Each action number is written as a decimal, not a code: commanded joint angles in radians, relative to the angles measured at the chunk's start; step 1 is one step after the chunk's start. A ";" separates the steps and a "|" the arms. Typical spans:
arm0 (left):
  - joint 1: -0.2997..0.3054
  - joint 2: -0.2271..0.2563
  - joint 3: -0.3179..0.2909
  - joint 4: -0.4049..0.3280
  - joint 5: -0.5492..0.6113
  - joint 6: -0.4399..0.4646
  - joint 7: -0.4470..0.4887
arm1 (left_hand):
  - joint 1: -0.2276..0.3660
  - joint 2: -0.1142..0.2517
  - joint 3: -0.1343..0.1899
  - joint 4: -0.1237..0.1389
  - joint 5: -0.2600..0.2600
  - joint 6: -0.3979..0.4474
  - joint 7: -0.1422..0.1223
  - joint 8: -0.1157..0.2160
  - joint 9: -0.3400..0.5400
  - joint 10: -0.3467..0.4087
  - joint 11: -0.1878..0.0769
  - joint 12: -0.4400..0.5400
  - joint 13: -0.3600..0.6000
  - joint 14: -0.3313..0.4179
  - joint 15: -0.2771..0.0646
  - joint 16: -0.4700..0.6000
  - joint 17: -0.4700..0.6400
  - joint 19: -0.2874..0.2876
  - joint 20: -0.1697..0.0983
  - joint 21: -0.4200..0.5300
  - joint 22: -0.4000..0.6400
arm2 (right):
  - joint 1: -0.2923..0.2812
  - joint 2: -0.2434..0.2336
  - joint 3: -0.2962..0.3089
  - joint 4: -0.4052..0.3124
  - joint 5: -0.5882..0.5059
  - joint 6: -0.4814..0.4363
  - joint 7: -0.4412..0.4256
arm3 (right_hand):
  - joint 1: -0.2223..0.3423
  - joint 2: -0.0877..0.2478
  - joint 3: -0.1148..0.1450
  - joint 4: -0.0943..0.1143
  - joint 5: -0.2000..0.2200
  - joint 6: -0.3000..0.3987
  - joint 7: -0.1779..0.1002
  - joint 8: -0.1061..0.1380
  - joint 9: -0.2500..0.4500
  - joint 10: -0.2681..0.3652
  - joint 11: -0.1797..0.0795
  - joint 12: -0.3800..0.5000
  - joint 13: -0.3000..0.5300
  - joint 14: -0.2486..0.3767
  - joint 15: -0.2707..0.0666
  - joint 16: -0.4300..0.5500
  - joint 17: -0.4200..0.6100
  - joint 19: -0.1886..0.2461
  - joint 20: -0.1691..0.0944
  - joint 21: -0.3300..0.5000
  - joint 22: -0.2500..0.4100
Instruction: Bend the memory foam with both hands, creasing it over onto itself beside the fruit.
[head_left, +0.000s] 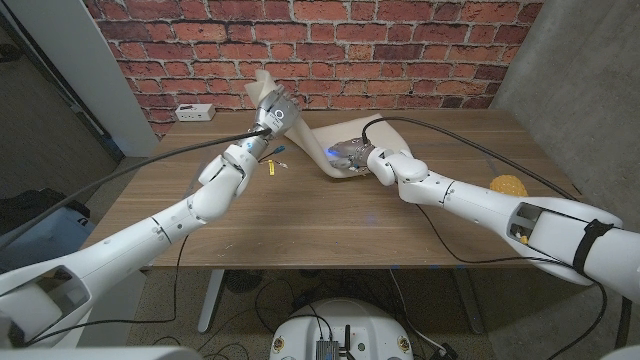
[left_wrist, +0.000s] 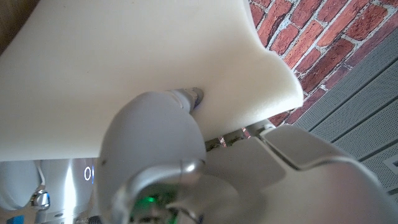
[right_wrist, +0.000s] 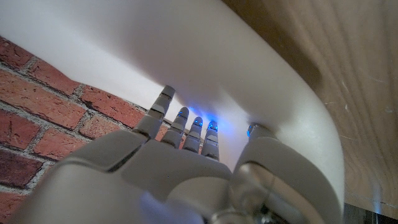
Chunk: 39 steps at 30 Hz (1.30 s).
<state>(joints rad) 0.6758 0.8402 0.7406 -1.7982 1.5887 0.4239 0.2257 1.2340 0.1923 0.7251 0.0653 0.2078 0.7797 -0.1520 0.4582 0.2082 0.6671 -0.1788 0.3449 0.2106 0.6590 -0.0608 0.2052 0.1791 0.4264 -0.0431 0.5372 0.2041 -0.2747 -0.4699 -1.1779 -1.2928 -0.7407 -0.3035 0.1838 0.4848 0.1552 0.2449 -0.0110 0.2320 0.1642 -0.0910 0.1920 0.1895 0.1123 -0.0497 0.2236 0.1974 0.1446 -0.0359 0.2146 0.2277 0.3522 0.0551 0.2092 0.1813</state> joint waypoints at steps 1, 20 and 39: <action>-0.081 -0.068 0.018 0.072 -0.039 -0.044 0.098 | -0.005 0.003 0.003 0.008 0.009 -0.010 -0.007 -0.006 0.004 0.000 -0.006 -0.006 0.002 -0.005 -0.168 -0.005 0.003 0.003 -0.090 0.011 0.000 | -0.032 -0.001 0.025 -0.042 -0.028 0.067 0.003 | 0.002 -0.010 0.000 -0.008 -0.006 -0.004 -0.001 -0.002 0.003 -0.001 0.001 -0.004 0.005 0.001 -0.044 -0.002 0.000 0.003 -0.007 -0.003 0.000; -0.229 -0.172 0.130 0.224 -0.112 -0.114 0.205 | -0.018 0.000 0.001 0.004 0.012 -0.010 -0.004 -0.010 0.004 0.007 0.000 -0.017 0.003 -0.002 -0.169 -0.008 0.001 0.010 -0.101 0.022 -0.006 | -0.069 -0.014 0.053 -0.092 -0.044 0.115 0.020 | 0.001 -0.011 0.003 -0.010 -0.006 -0.005 -0.001 -0.002 0.003 -0.001 0.000 -0.004 0.005 -0.002 -0.044 -0.004 0.000 0.001 -0.008 -0.004 0.000; -0.336 -0.288 0.254 0.415 -0.225 -0.170 0.325 | -0.028 -0.005 0.004 -0.016 0.011 -0.050 0.016 -0.038 0.001 0.002 0.018 -0.037 0.002 -0.006 -0.167 -0.016 -0.004 0.009 -0.104 0.034 -0.010 | -0.100 -0.021 0.098 -0.135 -0.015 0.107 0.063 | -0.020 -0.016 -0.006 -0.001 -0.010 -0.011 0.002 -0.003 0.003 -0.012 0.008 -0.009 0.005 -0.018 -0.031 -0.007 0.004 -0.013 -0.005 -0.008 0.001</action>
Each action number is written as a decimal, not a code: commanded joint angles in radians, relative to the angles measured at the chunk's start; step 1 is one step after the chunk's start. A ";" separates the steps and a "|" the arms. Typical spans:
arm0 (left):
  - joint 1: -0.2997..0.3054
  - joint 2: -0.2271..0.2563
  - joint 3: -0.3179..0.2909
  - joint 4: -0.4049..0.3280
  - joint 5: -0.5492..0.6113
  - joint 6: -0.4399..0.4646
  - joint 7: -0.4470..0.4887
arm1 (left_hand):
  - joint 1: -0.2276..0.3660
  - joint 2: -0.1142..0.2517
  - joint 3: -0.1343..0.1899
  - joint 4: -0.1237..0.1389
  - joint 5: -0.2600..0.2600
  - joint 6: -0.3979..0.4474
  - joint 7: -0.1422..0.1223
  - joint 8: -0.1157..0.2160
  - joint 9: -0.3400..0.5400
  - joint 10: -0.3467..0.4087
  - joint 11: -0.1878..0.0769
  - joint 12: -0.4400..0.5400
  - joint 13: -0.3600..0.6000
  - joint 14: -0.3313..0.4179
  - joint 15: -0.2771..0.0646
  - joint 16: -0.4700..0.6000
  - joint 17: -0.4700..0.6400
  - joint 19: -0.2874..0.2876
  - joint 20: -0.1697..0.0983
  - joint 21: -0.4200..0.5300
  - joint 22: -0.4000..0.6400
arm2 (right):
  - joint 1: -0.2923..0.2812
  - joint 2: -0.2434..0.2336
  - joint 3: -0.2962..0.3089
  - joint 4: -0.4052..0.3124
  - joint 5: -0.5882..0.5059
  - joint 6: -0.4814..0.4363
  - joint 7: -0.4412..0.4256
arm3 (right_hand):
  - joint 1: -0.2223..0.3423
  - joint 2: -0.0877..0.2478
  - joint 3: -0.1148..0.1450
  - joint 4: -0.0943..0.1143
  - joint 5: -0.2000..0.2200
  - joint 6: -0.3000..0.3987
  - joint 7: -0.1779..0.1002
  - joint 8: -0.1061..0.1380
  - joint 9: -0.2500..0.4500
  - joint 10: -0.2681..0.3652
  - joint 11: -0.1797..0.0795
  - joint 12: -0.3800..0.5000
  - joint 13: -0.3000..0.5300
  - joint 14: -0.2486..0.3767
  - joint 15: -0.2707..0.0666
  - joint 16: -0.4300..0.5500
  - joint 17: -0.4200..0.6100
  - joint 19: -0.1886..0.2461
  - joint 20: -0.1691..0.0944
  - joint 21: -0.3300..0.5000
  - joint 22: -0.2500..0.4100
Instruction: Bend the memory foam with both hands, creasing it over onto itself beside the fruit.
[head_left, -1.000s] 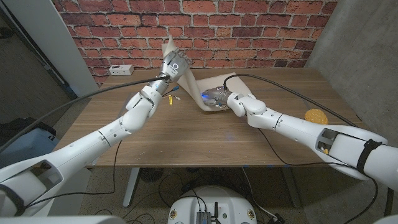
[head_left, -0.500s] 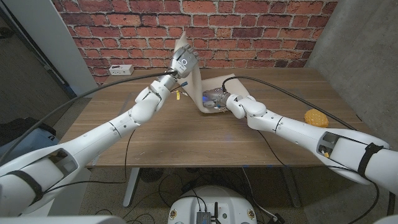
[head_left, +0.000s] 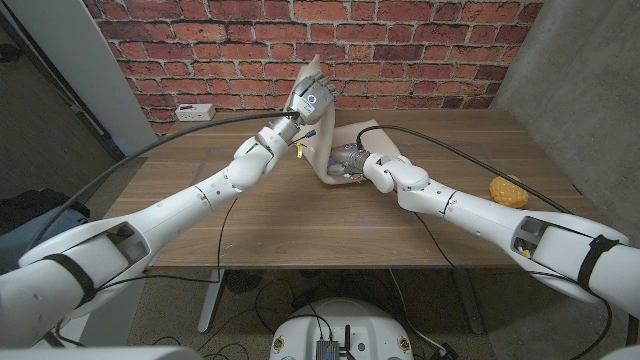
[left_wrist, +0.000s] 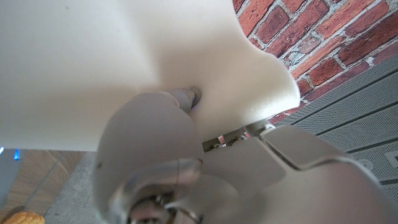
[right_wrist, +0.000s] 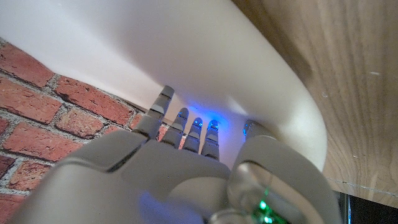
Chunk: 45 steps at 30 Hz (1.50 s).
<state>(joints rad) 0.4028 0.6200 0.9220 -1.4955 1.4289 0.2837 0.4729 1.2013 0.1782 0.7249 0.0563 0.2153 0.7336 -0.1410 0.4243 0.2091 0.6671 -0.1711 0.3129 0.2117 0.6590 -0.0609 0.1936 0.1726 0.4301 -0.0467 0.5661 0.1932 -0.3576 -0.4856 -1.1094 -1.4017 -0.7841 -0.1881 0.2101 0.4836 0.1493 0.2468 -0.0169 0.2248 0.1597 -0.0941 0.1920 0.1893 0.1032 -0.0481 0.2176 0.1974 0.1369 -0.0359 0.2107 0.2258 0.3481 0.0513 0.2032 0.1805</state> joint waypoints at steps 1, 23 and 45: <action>-0.069 -0.075 0.079 0.126 -0.072 -0.033 0.095 | 0.004 0.009 0.005 -0.008 0.003 -0.003 0.005 -0.005 0.000 0.001 0.006 -0.007 0.001 -0.006 -0.166 -0.004 0.002 0.005 -0.100 0.006 0.001 | -0.017 -0.004 0.031 -0.025 0.034 -0.010 0.044 | -0.032 -0.018 -0.016 0.009 -0.005 -0.013 0.005 -0.005 0.003 -0.016 0.014 -0.008 0.005 -0.021 -0.026 -0.006 0.007 -0.017 0.001 -0.004 0.002; -0.128 -0.136 0.192 0.263 -0.188 -0.081 0.265 | -0.007 0.008 0.006 -0.020 -0.002 -0.001 0.008 -0.015 -0.002 0.007 0.012 -0.016 0.000 -0.002 -0.163 -0.006 0.000 0.007 -0.100 0.017 0.000 | -0.051 -0.009 0.092 -0.039 0.063 -0.138 -0.034 | -0.012 0.000 0.005 -0.010 -0.002 -0.017 0.008 0.000 0.003 -0.024 0.013 -0.008 0.006 -0.032 -0.026 -0.007 0.001 -0.028 -0.004 -0.002 0.002; -0.137 -0.120 0.209 0.246 -0.217 -0.111 0.250 | -0.022 0.008 0.006 -0.023 -0.007 0.002 0.010 -0.024 -0.003 0.014 0.011 -0.024 0.000 0.003 -0.162 -0.006 -0.001 0.006 -0.098 0.026 -0.001 | -0.066 0.012 0.097 -0.051 -0.029 -0.424 -0.181 | 0.052 0.006 0.028 -0.073 0.001 0.013 0.007 0.011 0.002 0.004 0.003 0.001 0.005 -0.013 -0.025 0.005 -0.009 -0.028 0.041 0.007 0.003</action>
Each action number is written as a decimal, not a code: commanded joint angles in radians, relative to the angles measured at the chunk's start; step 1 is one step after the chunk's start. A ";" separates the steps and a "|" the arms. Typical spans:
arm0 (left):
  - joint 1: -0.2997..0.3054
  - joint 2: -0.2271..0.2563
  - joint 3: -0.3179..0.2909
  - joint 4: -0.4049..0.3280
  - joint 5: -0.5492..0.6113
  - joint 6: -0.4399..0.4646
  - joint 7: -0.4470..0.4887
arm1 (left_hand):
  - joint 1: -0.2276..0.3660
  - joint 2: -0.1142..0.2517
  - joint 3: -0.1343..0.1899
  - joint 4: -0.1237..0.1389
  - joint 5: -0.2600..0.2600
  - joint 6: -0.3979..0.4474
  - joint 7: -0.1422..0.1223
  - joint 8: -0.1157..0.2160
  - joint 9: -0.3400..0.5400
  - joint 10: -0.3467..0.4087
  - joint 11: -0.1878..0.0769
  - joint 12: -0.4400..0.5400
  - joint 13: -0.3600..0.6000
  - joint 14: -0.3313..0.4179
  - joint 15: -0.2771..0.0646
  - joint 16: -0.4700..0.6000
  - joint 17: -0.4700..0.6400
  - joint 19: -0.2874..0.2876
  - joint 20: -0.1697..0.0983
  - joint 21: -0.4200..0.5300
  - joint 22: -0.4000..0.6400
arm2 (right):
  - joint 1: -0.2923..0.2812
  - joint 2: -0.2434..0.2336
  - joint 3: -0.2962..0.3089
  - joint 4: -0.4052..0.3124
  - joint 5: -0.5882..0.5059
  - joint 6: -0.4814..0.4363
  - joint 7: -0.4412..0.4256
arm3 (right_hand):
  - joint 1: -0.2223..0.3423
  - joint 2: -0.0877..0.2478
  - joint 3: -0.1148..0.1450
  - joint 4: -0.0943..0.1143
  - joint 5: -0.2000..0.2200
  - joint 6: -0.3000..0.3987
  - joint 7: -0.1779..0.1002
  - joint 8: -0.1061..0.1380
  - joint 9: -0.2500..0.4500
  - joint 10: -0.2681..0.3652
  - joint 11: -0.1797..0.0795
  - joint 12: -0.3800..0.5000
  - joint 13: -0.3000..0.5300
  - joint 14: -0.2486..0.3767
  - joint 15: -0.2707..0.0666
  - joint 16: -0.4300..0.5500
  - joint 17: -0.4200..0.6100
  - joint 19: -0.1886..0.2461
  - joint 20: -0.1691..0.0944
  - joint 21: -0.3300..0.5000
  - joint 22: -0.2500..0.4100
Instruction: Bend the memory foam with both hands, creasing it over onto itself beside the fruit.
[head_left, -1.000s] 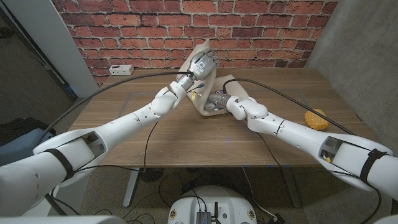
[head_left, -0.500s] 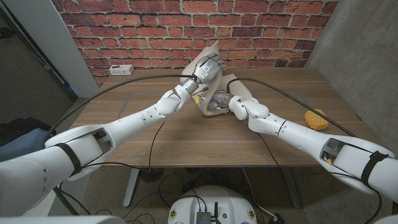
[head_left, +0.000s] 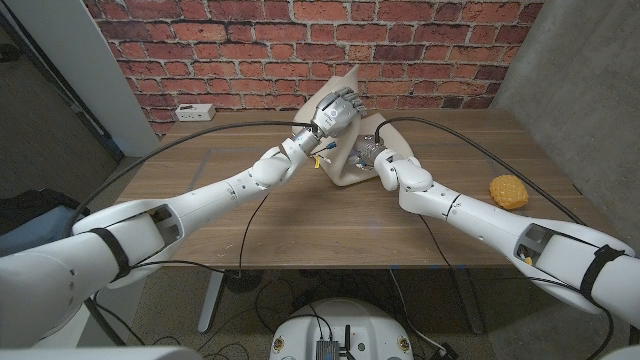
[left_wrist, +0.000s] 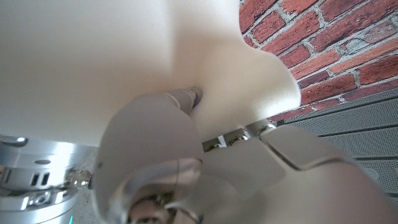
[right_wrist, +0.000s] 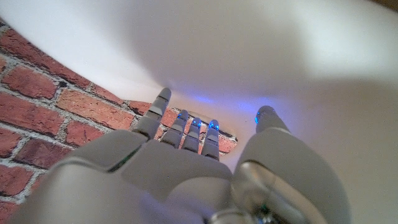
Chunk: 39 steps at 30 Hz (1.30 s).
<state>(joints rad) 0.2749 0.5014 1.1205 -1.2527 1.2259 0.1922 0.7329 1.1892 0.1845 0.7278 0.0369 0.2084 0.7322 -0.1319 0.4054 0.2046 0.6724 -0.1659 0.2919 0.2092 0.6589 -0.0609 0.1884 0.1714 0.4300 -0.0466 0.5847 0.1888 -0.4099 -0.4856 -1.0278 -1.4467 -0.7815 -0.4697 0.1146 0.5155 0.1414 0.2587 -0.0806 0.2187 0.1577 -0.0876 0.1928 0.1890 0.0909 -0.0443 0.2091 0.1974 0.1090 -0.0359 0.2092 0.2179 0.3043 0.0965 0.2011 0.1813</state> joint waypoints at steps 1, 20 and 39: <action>-0.010 -0.003 0.011 0.005 -0.015 -0.021 -0.008 | -0.011 0.002 0.003 -0.004 0.000 0.003 0.002 -0.006 0.002 0.008 0.006 -0.004 0.002 0.003 -0.162 -0.001 0.000 0.006 -0.098 0.008 0.003 | -0.015 0.012 0.017 -0.008 -0.033 -0.156 -0.094 | 0.024 0.015 0.018 -0.011 0.006 0.018 0.000 0.011 0.003 0.018 0.000 0.010 0.005 0.016 -0.025 0.007 -0.002 0.018 -0.006 0.010 0.002; -0.059 -0.056 0.053 0.104 -0.029 -0.064 0.039 | -0.021 0.002 0.004 -0.007 -0.002 0.006 0.004 -0.013 0.002 0.006 0.005 -0.012 0.002 0.004 -0.162 -0.002 0.000 0.005 -0.098 0.014 0.003 | -0.025 0.033 0.025 0.019 -0.051 -0.419 -0.271 | 0.063 0.011 0.033 -0.045 -0.009 0.057 -0.005 0.016 0.002 0.043 -0.006 0.012 0.005 0.020 -0.020 0.010 -0.004 -0.076 0.008 -0.020 0.001; -0.103 -0.114 0.094 0.220 -0.086 -0.108 0.094 | -0.031 0.004 0.007 -0.012 -0.003 0.007 0.002 -0.021 0.002 0.008 0.010 -0.019 0.002 0.001 -0.163 -0.004 0.000 0.000 -0.096 0.020 0.002 | 0.026 0.027 0.005 0.089 -0.020 -0.577 -0.326 | 0.085 0.011 0.042 -0.060 -0.013 0.072 -0.007 0.017 0.002 0.047 -0.010 0.008 0.004 -0.012 -0.024 -0.001 -0.007 -0.071 0.004 -0.009 -0.001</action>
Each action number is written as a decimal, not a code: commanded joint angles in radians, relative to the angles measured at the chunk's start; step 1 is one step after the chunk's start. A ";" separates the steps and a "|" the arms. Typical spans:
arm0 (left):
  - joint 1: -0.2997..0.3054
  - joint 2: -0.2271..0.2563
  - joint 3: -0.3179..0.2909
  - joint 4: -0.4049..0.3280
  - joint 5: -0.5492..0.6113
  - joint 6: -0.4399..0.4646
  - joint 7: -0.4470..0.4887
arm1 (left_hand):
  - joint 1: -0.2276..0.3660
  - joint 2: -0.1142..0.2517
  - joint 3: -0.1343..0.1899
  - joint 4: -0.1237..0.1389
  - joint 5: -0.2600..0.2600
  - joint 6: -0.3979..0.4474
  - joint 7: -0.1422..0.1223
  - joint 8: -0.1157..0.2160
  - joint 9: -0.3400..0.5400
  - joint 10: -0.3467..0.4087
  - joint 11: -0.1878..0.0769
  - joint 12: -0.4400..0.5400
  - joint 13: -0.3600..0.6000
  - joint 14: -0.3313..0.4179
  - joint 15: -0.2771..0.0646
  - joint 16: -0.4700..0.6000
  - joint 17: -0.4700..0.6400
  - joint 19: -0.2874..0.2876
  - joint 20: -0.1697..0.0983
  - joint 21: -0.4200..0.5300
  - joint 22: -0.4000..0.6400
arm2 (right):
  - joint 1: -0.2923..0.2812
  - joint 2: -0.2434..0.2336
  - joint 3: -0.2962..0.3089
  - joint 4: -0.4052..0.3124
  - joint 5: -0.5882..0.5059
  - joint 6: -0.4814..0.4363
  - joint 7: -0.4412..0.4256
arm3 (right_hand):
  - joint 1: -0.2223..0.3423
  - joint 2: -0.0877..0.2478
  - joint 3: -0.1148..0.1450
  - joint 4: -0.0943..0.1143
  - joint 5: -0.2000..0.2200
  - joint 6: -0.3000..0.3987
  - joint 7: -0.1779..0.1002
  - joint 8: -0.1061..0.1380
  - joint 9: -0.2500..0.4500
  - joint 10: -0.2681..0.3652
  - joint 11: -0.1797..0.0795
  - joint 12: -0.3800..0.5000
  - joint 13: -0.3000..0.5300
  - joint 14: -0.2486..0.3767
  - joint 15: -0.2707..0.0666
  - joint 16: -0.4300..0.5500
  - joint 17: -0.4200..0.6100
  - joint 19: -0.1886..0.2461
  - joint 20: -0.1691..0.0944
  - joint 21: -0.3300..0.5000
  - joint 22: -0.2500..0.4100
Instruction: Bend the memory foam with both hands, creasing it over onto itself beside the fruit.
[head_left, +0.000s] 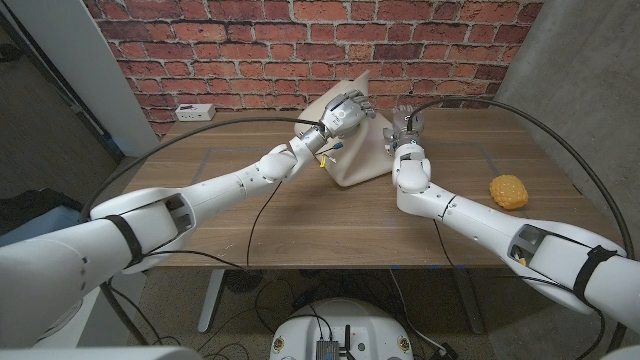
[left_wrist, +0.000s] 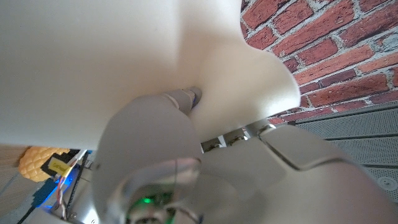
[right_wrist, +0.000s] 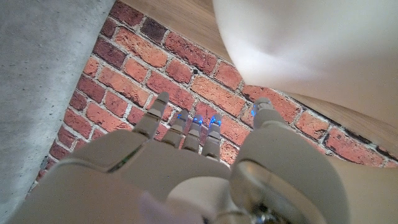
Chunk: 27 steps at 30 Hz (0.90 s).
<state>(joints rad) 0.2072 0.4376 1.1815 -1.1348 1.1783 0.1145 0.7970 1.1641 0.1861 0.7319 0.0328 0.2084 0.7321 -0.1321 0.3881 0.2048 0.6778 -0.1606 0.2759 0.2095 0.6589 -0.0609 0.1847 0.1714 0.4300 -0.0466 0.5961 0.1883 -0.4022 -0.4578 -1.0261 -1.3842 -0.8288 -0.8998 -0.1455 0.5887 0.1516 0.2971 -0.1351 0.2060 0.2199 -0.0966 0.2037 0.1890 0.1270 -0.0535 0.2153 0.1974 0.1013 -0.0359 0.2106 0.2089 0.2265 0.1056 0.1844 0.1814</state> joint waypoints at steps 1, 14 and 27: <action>-0.039 -0.057 0.036 0.114 -0.044 -0.035 0.034 | -0.007 0.002 0.003 -0.008 -0.003 0.006 0.003 -0.004 0.002 0.003 0.003 -0.003 0.002 0.001 -0.163 0.000 0.000 0.000 -0.096 0.009 0.003 | 0.018 -0.002 0.006 0.022 0.030 -0.158 -0.075 | 0.012 0.001 0.004 -0.006 0.000 0.010 0.002 0.006 0.002 0.011 0.000 0.002 0.004 -0.004 -0.024 -0.002 0.002 0.007 -0.005 0.008 -0.001; -0.104 -0.171 0.106 0.317 -0.111 -0.105 0.097 | -0.016 0.003 0.004 -0.010 -0.003 0.004 -0.004 -0.013 0.002 -0.004 0.011 -0.013 0.002 -0.007 -0.163 -0.002 0.001 -0.006 -0.095 0.013 0.002 | -0.040 0.020 0.083 0.005 0.065 -0.212 -0.347 | 0.043 -0.002 0.022 -0.022 -0.006 0.065 0.007 0.016 0.002 0.019 0.012 0.000 0.004 -0.065 0.015 -0.010 0.000 0.023 -0.021 0.019 -0.002; -0.182 -0.355 0.228 0.611 -0.207 -0.219 0.180 | -0.026 0.003 0.007 -0.014 -0.003 -0.001 -0.004 -0.023 0.002 -0.007 0.008 -0.021 0.002 -0.020 -0.164 -0.005 0.001 -0.013 -0.087 0.018 0.001 | -0.078 -0.008 0.110 -0.101 0.085 -0.214 -0.476 | 0.059 -0.009 0.032 -0.029 -0.009 0.084 0.006 0.017 0.002 0.029 0.010 0.001 0.004 -0.038 0.012 0.000 -0.003 0.042 -0.019 0.025 -0.003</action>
<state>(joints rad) 0.0818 0.2148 1.3186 -0.7370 1.0454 -0.0242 0.9160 1.1496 0.1901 0.7346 0.0245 0.2085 0.7283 -0.1358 0.3659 0.2049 0.6701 -0.1572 0.2573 0.2096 0.6453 -0.0591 0.1808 0.1716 0.4209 -0.0484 0.6070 0.1855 -0.4486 -0.4484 -0.9418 -1.4179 -0.7609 -1.1057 -0.4973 0.6375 0.1424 0.3219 -0.1599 0.1981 0.2967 -0.0912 0.2153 0.1890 0.1503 -0.0412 0.2090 0.1974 0.0520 -0.0250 0.2011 0.2043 0.2613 0.0858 0.2042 0.1766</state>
